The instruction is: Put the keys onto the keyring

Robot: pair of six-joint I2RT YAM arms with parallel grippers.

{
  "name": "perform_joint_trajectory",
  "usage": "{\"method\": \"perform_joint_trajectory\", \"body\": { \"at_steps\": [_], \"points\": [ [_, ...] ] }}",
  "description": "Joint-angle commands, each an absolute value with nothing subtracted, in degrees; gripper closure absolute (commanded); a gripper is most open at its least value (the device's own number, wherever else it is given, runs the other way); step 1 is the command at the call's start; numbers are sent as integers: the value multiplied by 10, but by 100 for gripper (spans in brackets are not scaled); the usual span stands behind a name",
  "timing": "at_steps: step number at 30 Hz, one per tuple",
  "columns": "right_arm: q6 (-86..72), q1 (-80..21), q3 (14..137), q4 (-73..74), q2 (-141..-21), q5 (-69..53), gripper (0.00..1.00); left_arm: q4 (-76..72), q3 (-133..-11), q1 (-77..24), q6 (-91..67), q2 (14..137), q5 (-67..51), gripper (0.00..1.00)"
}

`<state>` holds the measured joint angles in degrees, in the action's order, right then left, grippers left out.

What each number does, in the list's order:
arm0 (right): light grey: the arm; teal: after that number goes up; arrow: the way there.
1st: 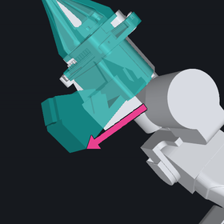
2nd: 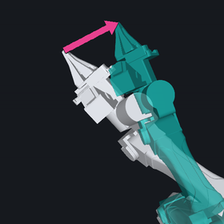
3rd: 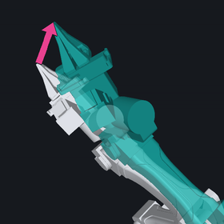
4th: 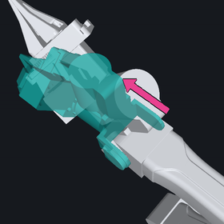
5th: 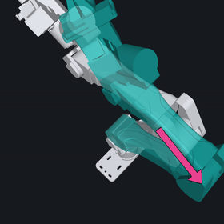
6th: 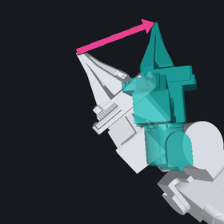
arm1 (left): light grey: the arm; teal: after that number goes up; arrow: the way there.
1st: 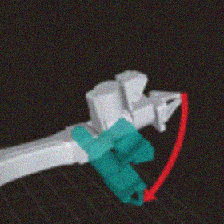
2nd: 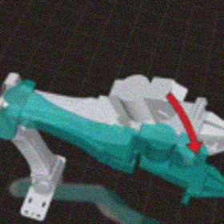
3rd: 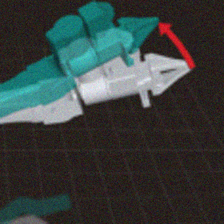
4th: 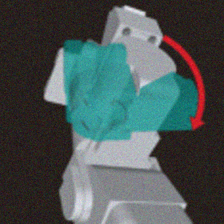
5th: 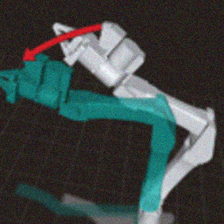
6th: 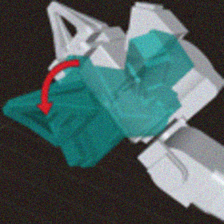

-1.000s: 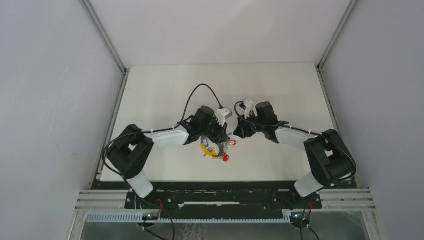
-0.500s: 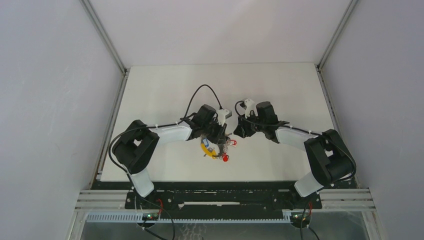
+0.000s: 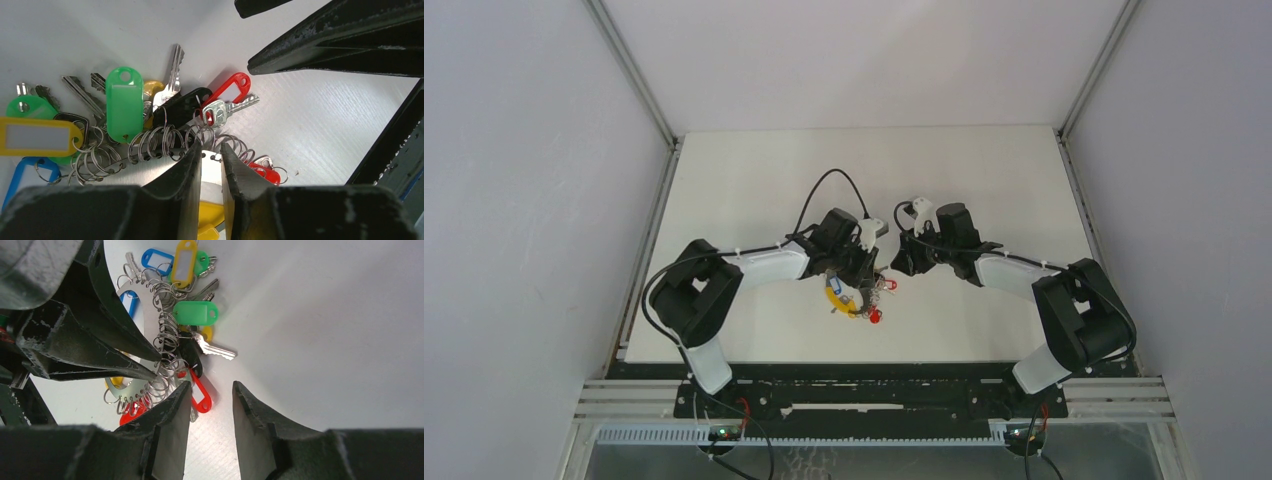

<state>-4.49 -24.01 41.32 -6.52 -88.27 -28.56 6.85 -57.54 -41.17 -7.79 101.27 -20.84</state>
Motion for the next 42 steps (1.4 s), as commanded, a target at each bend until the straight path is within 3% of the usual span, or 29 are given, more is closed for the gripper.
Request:
{"method": "perform_joint_trajectory", "body": {
  "at_steps": [1, 27, 42],
  "points": [
    [-54, -237, 416, -88, -878, -296, 64, 69, -610, -410, -60, 1002, -197, 75],
    [-56, -234, 419, -90, -889, -315, 64, 105, -633, -410, -51, 1047, -188, 75],
    [-55, -234, 418, -91, -889, -323, 64, 149, -650, -410, -36, 1049, -202, 85]
  ]
}}
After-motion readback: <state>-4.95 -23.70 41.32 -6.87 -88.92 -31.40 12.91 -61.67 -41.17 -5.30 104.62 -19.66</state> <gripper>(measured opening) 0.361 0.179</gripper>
